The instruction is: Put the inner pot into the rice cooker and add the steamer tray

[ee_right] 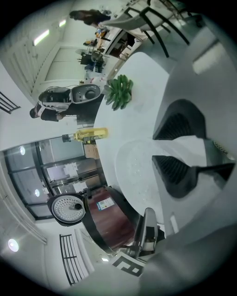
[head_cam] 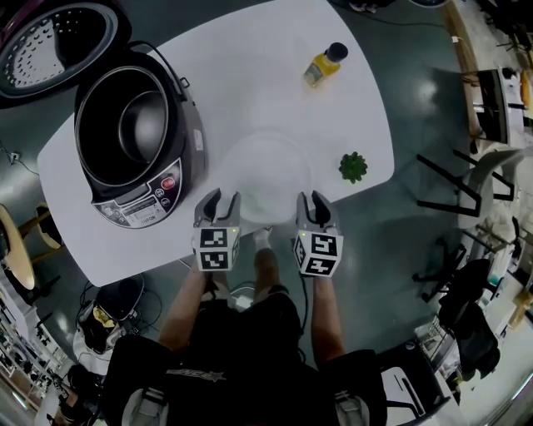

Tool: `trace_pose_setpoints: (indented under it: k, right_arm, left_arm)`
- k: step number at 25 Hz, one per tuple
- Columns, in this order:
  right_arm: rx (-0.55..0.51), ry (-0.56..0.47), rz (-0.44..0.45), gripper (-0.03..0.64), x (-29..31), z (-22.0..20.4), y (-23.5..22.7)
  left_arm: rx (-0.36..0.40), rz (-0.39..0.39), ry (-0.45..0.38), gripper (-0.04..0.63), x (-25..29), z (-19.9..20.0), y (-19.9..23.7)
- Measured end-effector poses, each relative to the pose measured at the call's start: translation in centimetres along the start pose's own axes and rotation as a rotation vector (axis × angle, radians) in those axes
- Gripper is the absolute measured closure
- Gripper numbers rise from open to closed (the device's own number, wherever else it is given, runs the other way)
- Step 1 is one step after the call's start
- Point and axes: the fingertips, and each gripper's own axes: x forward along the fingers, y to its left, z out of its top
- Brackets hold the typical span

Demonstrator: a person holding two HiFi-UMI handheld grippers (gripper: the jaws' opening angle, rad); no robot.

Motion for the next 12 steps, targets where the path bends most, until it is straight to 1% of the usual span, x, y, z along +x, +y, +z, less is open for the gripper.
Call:
trace_pose_setpoints:
  k: [4,8,12]
  right_arm:
    - [0.001,0.006,0.003,0.509,0.0,0.0,0.0]
    - [0.003,-0.007,-0.009,0.511,-0.4,0.4,-0.2]
    - [-0.003,-0.032,-0.015,0.511,-1.6,1.2,-0.1]
  left_arm:
    - [0.006,-0.004,-0.001,0.434,0.0,0.1,0.0]
    - [0.041,-0.001,-0.016,0.437,-0.3,0.6,-0.2]
    - [0.039,0.003,-0.030,0.438,-1.1,1.0,-0.5]
